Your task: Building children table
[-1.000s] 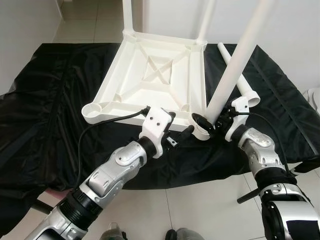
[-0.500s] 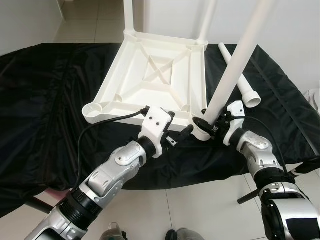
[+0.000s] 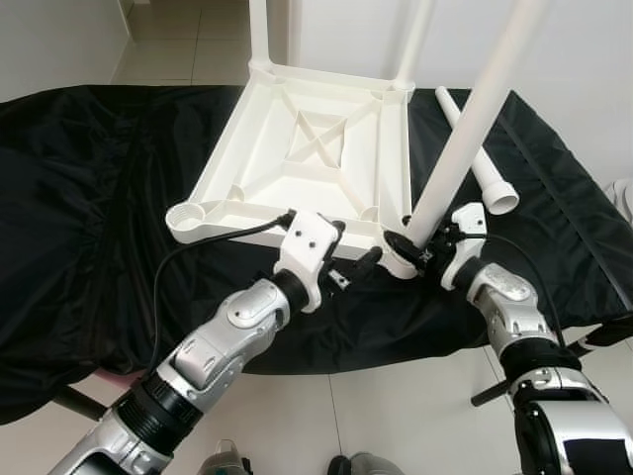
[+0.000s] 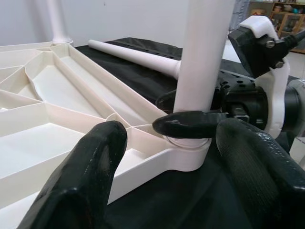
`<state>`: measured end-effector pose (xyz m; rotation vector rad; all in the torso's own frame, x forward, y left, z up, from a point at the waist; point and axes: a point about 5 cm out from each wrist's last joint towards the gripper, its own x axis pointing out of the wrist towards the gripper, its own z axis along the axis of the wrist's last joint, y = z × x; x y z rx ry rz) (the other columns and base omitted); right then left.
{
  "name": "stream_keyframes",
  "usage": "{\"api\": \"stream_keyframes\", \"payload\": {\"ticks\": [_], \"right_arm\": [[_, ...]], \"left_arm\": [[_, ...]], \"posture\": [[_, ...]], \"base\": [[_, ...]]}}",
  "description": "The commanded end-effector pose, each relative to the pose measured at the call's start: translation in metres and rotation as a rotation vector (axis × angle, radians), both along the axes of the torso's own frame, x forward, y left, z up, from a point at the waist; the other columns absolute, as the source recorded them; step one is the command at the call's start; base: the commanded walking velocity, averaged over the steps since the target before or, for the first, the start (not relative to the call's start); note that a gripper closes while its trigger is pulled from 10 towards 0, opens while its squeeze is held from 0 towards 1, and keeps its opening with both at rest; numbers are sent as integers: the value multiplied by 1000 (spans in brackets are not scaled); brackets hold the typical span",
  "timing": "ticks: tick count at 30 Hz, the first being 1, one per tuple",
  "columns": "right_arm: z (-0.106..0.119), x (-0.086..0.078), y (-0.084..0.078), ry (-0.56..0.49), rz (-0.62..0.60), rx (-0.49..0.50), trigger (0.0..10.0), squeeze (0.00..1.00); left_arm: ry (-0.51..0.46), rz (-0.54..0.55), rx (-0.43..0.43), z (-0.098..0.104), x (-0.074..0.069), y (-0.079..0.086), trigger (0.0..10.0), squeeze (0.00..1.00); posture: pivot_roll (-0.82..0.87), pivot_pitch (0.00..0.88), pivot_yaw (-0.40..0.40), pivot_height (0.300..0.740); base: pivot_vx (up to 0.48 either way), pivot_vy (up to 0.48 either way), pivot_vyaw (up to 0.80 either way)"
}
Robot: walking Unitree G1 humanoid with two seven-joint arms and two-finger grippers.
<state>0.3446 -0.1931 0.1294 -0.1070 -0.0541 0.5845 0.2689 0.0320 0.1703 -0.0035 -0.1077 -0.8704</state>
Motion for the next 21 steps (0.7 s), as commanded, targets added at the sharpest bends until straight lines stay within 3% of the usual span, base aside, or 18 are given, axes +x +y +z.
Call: {"api": "stream_keyframes", "payload": {"ticks": [1,8,13,16,21], "right_arm": [[-3,-1,-5,4,-80,3,10000,0],[-7,-4,10,25,-268,54,10000,0],[-7,-6,17,28,-298,85,10000,0],[-9,-5,24,47,-427,163,10000,0],[-15,-10,36,56,-595,193,10000,0]], "left_arm": [[-10,-271,35,-3,-14,-8,10000,0],[-3,-279,34,-5,-15,-9,10000,0],[-3,-281,35,-5,-16,-9,10000,0],[0,-284,35,-5,-16,-10,10000,0],[0,-285,35,-6,-17,-10,10000,0]], "posture": [[14,32,-27,740],[11,27,-28,740],[11,24,-27,740],[10,26,-25,740],[15,26,-30,740]], "base": [[0,0,0],[0,0,0],[0,0,0],[0,0,0],[0,0,0]]}}
